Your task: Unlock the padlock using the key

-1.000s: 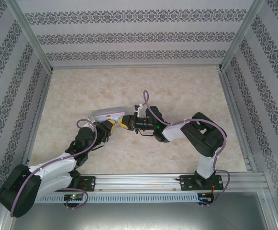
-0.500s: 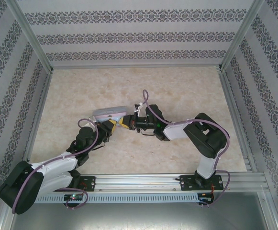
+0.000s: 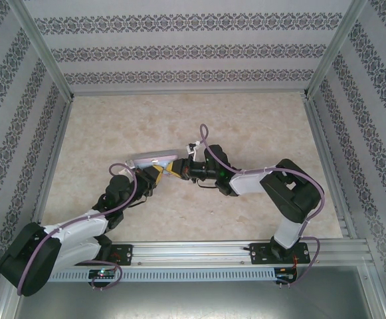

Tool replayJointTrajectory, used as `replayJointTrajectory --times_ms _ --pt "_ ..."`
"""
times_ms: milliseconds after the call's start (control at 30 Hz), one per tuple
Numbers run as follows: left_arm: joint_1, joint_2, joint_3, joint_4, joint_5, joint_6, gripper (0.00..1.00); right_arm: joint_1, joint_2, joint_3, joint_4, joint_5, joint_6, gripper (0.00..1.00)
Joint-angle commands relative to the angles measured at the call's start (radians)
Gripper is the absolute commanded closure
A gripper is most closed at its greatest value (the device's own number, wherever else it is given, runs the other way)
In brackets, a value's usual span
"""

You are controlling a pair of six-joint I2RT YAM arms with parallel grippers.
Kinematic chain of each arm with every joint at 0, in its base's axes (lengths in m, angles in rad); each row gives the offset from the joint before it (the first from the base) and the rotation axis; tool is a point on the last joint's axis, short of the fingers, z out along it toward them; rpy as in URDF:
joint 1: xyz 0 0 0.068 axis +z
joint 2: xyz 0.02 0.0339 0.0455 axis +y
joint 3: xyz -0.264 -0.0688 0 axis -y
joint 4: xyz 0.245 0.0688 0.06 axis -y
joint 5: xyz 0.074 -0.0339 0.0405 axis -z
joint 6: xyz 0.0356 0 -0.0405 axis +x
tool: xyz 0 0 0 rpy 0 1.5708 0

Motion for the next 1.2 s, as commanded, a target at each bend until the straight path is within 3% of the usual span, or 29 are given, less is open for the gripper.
replayJointTrajectory --times_ms 0,400,800,1000,1167 --pt "-0.028 -0.005 0.071 0.257 0.212 -0.017 1.0 -0.05 -0.002 -0.016 -0.053 0.183 -0.087 1.0" --pt "-0.026 0.015 0.085 0.273 0.218 -0.004 1.0 -0.072 0.03 0.019 -0.037 0.165 -0.094 1.0" --pt "-0.026 0.052 0.091 0.315 0.23 0.001 1.0 -0.034 0.002 0.063 0.021 0.037 -0.259 1.0" --pt "-0.027 0.061 0.091 0.299 0.23 0.018 1.0 -0.046 0.014 0.026 0.07 0.056 -0.134 1.0" --pt "-0.026 -0.021 0.127 0.068 0.249 0.141 1.0 -0.043 0.01 -0.025 0.092 0.103 0.004 1.0"
